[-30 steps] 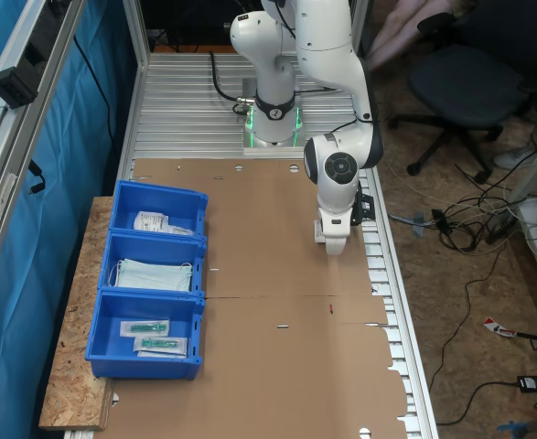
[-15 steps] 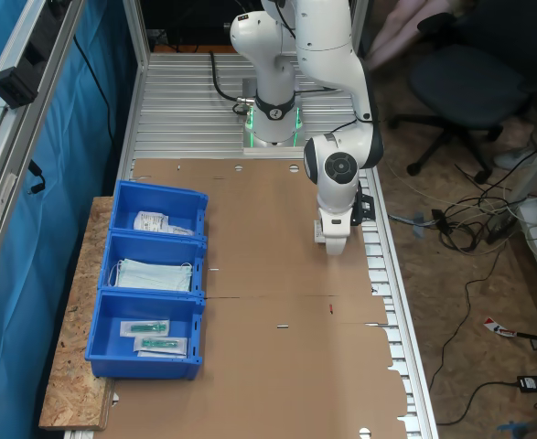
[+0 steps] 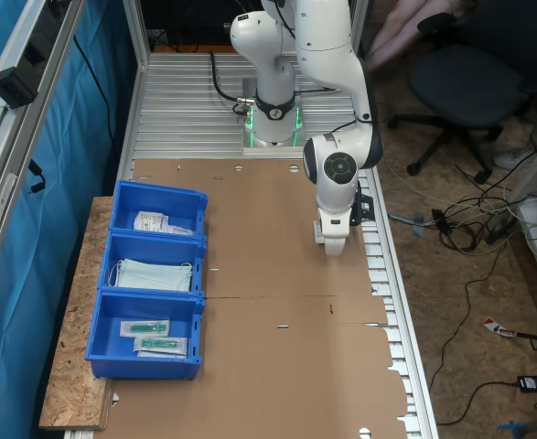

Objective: Pick and place sorting task of medical equipment.

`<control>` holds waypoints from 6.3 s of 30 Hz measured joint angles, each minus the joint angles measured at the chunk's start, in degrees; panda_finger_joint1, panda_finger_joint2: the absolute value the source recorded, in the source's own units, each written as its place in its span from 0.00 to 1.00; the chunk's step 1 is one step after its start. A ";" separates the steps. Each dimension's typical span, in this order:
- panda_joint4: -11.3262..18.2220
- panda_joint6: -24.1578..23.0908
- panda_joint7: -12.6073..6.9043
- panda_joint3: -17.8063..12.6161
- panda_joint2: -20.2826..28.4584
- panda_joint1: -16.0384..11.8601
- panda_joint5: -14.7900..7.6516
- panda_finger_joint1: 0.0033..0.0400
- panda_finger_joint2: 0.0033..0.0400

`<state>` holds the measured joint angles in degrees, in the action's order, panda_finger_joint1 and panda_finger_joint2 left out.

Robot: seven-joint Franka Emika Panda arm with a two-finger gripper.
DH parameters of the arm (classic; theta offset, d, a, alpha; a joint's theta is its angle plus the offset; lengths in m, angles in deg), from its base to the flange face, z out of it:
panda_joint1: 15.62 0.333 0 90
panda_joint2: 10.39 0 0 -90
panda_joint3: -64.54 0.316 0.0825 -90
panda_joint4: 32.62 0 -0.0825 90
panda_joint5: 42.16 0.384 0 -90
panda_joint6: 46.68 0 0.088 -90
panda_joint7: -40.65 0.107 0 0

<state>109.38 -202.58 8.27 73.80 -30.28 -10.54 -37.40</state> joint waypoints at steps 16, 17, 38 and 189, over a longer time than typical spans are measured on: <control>0.09 0.00 0.00 -0.14 0.00 0.00 0.00 1.00 1.00; 0.15 0.00 0.00 -0.15 0.00 0.00 0.00 1.00 1.00; 1.26 0.00 0.00 -0.16 0.00 0.00 0.00 0.45 0.45; -0.97 29.15 -7.79 -6.63 37.11 -34.39 0.00 0.07 0.07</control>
<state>108.41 -173.44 0.48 67.17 6.83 -44.93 -37.40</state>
